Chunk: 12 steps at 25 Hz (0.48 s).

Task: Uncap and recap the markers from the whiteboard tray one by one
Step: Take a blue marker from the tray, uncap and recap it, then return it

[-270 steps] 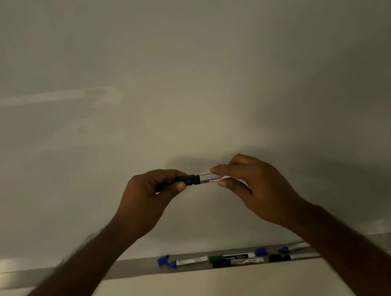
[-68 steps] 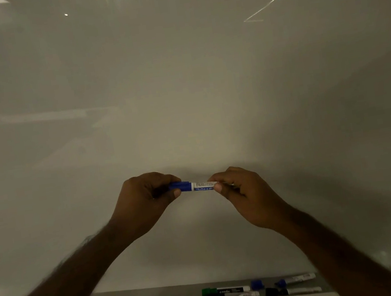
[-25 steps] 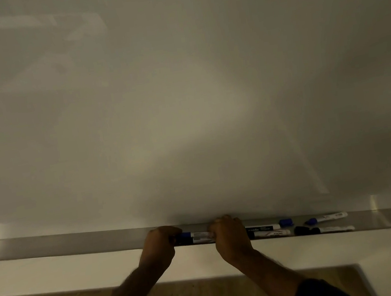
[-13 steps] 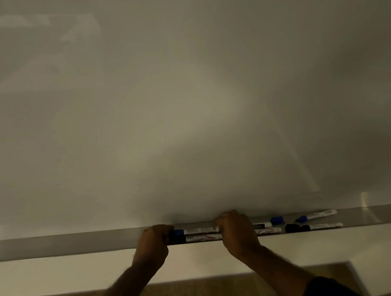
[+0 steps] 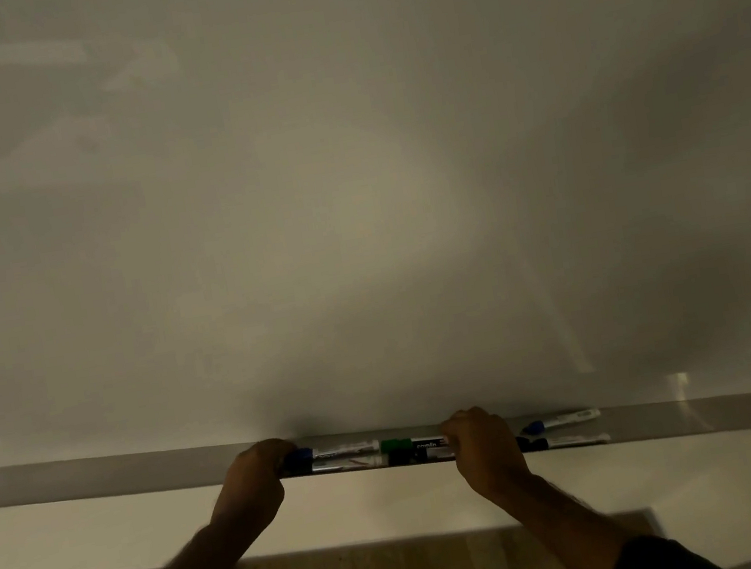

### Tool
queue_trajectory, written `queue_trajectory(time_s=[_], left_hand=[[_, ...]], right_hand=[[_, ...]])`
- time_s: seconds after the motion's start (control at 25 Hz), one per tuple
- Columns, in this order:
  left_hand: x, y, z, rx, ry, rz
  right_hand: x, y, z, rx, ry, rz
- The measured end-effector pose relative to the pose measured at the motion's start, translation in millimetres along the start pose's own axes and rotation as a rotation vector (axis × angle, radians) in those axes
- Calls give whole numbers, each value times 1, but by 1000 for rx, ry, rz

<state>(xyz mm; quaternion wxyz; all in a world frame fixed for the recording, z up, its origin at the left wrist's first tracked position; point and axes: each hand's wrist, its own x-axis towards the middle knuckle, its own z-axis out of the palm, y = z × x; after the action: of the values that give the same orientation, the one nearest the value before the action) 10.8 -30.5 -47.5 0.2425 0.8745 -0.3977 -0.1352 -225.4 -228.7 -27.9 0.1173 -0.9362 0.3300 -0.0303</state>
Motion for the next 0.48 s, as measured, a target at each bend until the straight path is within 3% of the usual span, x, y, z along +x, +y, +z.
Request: queue_trajectory(time_s=[0.08,0.28,0.48], left_hand=[[1,5,0,51,17,30],[-2,31,9,213,-62,299],[-6,43,26,196,-70,290]], right_hand=[[-1,4,0,-1,3,-22],[-3,15,0,34,20,-82],[-7,22,4,20,-13,-149]])
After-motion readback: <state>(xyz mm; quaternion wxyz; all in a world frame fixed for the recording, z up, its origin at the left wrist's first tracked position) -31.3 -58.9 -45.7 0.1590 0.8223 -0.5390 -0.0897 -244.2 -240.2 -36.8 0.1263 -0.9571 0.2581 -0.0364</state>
